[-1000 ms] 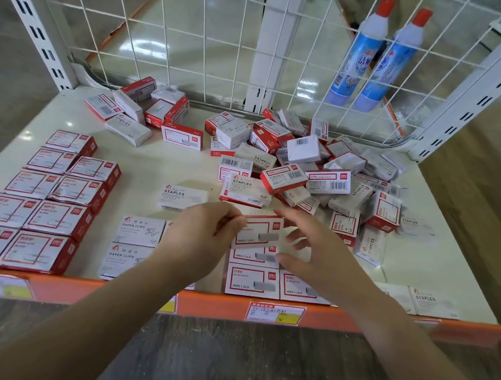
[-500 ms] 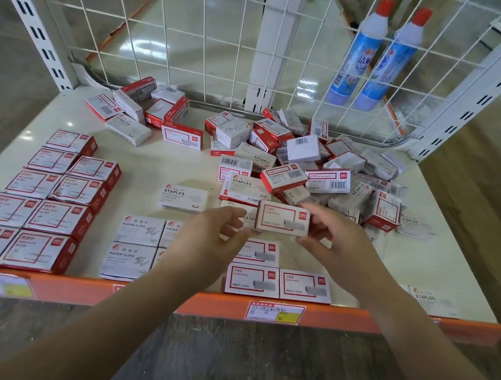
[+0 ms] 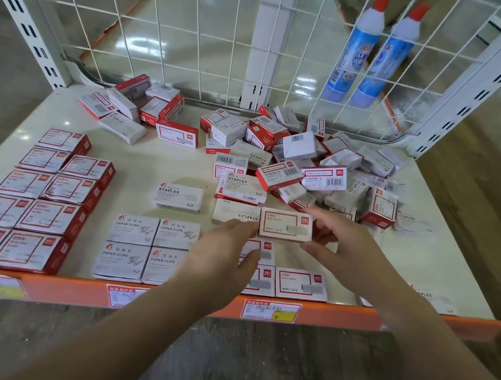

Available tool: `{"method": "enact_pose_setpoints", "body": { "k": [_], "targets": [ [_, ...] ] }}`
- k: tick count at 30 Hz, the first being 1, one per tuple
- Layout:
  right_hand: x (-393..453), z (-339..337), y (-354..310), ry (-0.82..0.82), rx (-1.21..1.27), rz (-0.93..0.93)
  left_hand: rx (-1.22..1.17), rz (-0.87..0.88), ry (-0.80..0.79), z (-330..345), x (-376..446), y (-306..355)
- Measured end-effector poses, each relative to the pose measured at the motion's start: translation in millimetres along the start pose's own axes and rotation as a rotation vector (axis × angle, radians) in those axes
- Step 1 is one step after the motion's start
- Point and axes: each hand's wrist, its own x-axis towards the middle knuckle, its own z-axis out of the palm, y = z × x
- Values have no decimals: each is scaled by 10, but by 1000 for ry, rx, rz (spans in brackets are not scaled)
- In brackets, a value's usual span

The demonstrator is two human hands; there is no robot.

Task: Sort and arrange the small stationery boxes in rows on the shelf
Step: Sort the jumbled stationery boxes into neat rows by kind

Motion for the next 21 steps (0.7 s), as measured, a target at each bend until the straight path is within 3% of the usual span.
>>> {"method": "enact_pose_setpoints", "body": {
  "k": [13, 21],
  "targets": [
    [-168, -125, 201, -129, -62, 213, 322, 103, -155, 174, 45, 94],
    [-156, -74, 209, -145, -62, 194, 293, 106, -147, 153, 66, 92]
  ]
}}
